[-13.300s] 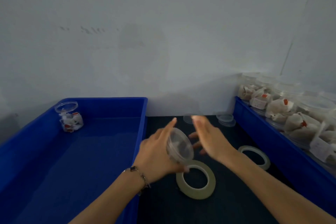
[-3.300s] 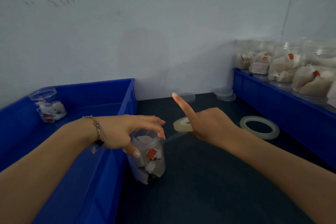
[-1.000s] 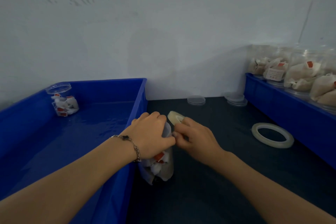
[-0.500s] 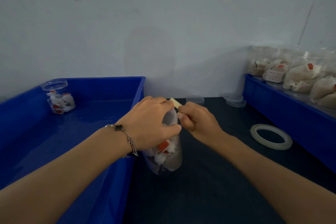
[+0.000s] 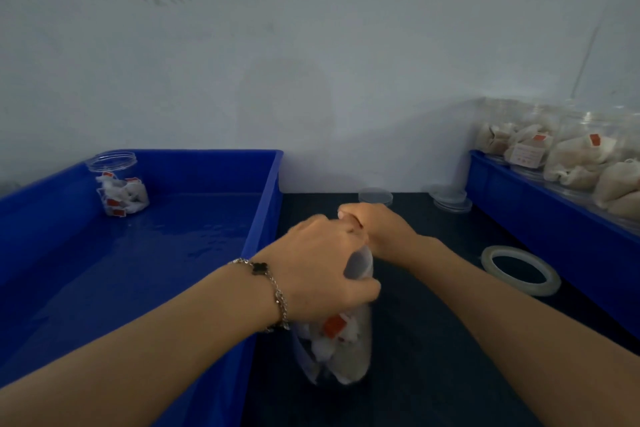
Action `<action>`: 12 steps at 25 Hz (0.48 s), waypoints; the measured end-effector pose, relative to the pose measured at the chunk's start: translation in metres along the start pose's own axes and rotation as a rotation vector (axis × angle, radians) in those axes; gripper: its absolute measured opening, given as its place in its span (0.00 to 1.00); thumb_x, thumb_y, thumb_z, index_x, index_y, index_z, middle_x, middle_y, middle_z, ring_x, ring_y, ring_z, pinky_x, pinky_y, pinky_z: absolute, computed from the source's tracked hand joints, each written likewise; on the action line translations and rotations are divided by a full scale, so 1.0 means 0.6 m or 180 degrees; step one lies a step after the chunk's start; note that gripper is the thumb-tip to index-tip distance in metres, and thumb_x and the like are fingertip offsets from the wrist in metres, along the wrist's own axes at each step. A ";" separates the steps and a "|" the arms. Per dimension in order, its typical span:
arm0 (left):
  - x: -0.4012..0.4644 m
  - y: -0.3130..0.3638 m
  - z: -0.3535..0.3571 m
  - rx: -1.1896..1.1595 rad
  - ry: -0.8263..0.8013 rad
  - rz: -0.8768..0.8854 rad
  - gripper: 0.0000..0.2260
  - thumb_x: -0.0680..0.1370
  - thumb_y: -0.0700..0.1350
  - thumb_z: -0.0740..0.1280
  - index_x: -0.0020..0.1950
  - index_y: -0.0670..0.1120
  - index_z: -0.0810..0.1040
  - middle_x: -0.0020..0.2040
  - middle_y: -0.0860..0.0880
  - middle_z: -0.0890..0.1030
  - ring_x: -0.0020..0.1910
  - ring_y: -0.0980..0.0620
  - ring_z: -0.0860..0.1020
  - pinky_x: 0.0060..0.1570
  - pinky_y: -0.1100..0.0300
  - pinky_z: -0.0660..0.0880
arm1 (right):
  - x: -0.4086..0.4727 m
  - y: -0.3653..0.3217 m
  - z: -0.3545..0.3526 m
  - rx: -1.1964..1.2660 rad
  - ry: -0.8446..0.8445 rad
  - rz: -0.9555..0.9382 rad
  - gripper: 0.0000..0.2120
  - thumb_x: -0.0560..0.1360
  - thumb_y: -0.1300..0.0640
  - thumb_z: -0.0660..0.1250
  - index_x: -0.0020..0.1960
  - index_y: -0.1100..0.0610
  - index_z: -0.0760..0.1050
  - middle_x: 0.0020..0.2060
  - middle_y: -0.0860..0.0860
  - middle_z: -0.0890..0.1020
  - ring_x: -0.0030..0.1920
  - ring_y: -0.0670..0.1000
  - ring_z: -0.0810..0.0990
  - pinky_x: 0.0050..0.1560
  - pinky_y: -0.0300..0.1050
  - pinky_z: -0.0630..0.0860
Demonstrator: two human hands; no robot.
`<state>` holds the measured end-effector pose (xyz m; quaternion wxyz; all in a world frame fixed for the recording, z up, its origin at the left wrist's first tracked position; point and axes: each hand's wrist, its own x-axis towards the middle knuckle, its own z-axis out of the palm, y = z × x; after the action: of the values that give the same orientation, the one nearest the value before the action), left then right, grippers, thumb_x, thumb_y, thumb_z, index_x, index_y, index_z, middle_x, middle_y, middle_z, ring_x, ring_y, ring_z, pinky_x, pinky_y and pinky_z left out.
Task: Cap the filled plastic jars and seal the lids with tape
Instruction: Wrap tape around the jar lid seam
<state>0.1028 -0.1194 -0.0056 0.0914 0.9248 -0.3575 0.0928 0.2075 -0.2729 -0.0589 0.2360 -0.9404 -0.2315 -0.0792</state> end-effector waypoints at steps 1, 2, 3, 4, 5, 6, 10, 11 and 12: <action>0.006 0.008 0.005 -0.0002 -0.0141 0.0006 0.18 0.76 0.58 0.61 0.59 0.48 0.73 0.49 0.56 0.72 0.49 0.56 0.69 0.49 0.62 0.68 | 0.004 0.010 -0.003 0.0013 -0.0022 0.0153 0.17 0.76 0.60 0.59 0.30 0.49 0.63 0.26 0.43 0.69 0.28 0.43 0.66 0.32 0.42 0.59; 0.011 0.024 0.014 -0.0049 -0.0403 0.0085 0.17 0.76 0.58 0.61 0.58 0.49 0.73 0.52 0.55 0.75 0.52 0.54 0.72 0.52 0.60 0.71 | 0.010 0.027 -0.011 -0.0095 0.0015 0.0437 0.16 0.77 0.59 0.59 0.30 0.51 0.63 0.28 0.44 0.70 0.31 0.45 0.68 0.33 0.43 0.58; 0.019 0.045 0.028 -0.0052 -0.0741 0.0215 0.17 0.76 0.59 0.60 0.57 0.49 0.73 0.56 0.55 0.76 0.56 0.55 0.74 0.55 0.59 0.72 | 0.012 0.053 -0.021 -0.0271 0.0052 0.0764 0.16 0.77 0.57 0.58 0.31 0.52 0.64 0.33 0.47 0.73 0.36 0.50 0.71 0.35 0.44 0.59; 0.026 0.060 0.036 -0.0064 -0.0933 0.0355 0.16 0.77 0.60 0.59 0.56 0.51 0.71 0.59 0.57 0.75 0.60 0.57 0.73 0.59 0.61 0.70 | 0.016 0.078 -0.031 -0.0492 0.0007 0.1044 0.14 0.78 0.56 0.56 0.33 0.52 0.64 0.39 0.51 0.75 0.41 0.53 0.73 0.38 0.44 0.62; 0.029 0.067 0.034 -0.0139 -0.0829 0.0503 0.17 0.77 0.60 0.58 0.59 0.52 0.71 0.61 0.58 0.73 0.62 0.60 0.71 0.62 0.65 0.66 | 0.012 0.098 -0.032 -0.0743 -0.0154 0.1273 0.12 0.78 0.53 0.56 0.35 0.50 0.66 0.45 0.53 0.77 0.45 0.55 0.74 0.43 0.45 0.66; 0.028 0.067 0.024 -0.0360 -0.0572 0.0542 0.17 0.77 0.59 0.59 0.62 0.51 0.71 0.62 0.57 0.72 0.63 0.60 0.69 0.63 0.67 0.63 | 0.008 0.109 -0.026 -0.0984 -0.0432 0.1425 0.09 0.77 0.50 0.57 0.38 0.47 0.68 0.50 0.53 0.77 0.49 0.54 0.76 0.48 0.48 0.71; 0.008 0.044 -0.008 -0.0311 0.0506 0.0587 0.22 0.73 0.62 0.60 0.63 0.53 0.72 0.58 0.58 0.72 0.58 0.58 0.68 0.63 0.57 0.66 | -0.017 0.105 0.026 -0.0950 -0.0657 0.1125 0.06 0.75 0.49 0.63 0.51 0.43 0.68 0.51 0.44 0.76 0.45 0.39 0.73 0.47 0.36 0.71; 0.001 0.027 -0.006 -0.0101 0.0586 0.0438 0.23 0.73 0.62 0.60 0.64 0.54 0.70 0.59 0.58 0.71 0.59 0.58 0.67 0.63 0.56 0.67 | -0.023 0.099 0.031 -0.1025 -0.0669 0.0956 0.09 0.75 0.50 0.64 0.51 0.42 0.66 0.49 0.43 0.75 0.48 0.42 0.74 0.49 0.41 0.72; -0.002 0.012 -0.002 -0.0008 0.0511 0.0255 0.23 0.73 0.62 0.61 0.65 0.54 0.70 0.60 0.58 0.71 0.59 0.58 0.67 0.63 0.56 0.67 | -0.029 0.099 0.035 -0.1068 -0.0657 0.0785 0.13 0.74 0.52 0.65 0.55 0.41 0.66 0.52 0.43 0.75 0.53 0.46 0.75 0.53 0.46 0.73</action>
<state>0.0968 -0.1235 -0.0041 0.1171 0.8992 -0.3859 0.1697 0.2211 -0.3161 -0.1058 0.0594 -0.9908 -0.1213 0.0095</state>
